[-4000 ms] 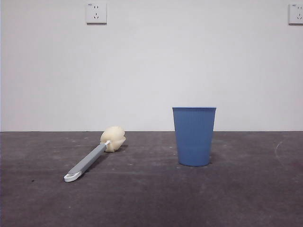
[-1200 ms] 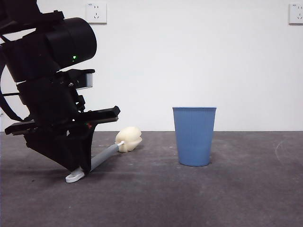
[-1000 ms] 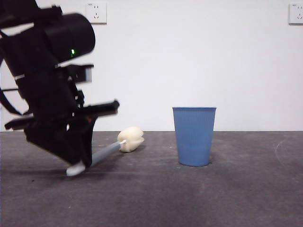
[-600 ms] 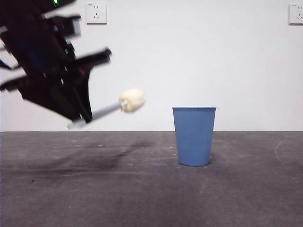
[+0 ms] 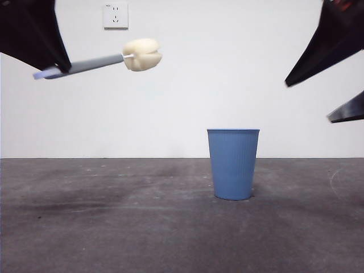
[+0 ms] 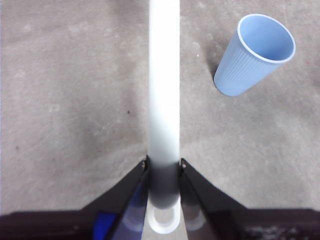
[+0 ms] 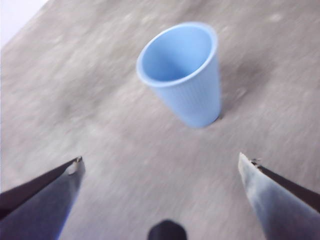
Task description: Pick up the cup brush,pick up the cup,insert the brush into the cup,clean the cup,put the cup brush back,put the cup back to the fixed position on the table
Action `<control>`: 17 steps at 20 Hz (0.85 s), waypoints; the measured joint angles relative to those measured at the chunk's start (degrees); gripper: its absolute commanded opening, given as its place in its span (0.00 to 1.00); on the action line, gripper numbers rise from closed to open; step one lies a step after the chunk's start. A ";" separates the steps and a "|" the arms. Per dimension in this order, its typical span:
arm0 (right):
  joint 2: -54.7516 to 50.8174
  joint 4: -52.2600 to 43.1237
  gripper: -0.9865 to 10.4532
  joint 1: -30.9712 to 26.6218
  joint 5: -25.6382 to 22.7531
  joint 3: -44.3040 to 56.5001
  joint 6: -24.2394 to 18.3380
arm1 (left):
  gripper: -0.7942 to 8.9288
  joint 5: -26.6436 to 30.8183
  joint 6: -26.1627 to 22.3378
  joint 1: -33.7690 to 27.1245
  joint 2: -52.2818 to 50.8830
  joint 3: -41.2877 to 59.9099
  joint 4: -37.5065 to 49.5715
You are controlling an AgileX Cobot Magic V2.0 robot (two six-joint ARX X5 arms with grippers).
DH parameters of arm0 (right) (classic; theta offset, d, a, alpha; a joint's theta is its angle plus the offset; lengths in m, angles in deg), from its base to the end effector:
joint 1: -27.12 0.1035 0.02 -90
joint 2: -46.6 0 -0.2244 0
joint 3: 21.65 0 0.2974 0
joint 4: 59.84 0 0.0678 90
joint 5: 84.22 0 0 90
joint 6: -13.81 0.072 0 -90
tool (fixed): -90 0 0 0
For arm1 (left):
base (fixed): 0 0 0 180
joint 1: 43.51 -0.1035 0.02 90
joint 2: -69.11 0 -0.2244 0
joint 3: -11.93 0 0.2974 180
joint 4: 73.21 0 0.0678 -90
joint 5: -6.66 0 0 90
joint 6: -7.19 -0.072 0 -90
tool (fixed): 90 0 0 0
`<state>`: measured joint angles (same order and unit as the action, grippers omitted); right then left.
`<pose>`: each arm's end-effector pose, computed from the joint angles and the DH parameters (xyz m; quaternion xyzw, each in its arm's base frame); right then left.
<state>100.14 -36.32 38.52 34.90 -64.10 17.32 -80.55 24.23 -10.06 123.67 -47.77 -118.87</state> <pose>0.2735 0.0909 0.1525 0.0732 0.3039 0.3215 0.8938 0.2458 -0.1582 0.2222 -0.0275 0.3622 -0.1965 0.9107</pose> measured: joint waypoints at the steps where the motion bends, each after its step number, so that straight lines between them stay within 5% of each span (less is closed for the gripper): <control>1: 1.79 -1.75 0.58 0.61 -0.76 0.31 0.20 | 0.07 0.00 -0.04 0.00 -0.79 0.00 -0.85; 17: 39.63 -44.28 0.58 9.73 -8.63 0.63 -2.03 | 0.07 -0.15 -1.57 0.00 -2.58 0.00 -5.35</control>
<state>139.77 -80.60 48.24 26.27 -63.46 15.29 -80.71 22.66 -10.06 121.09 -47.77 -124.22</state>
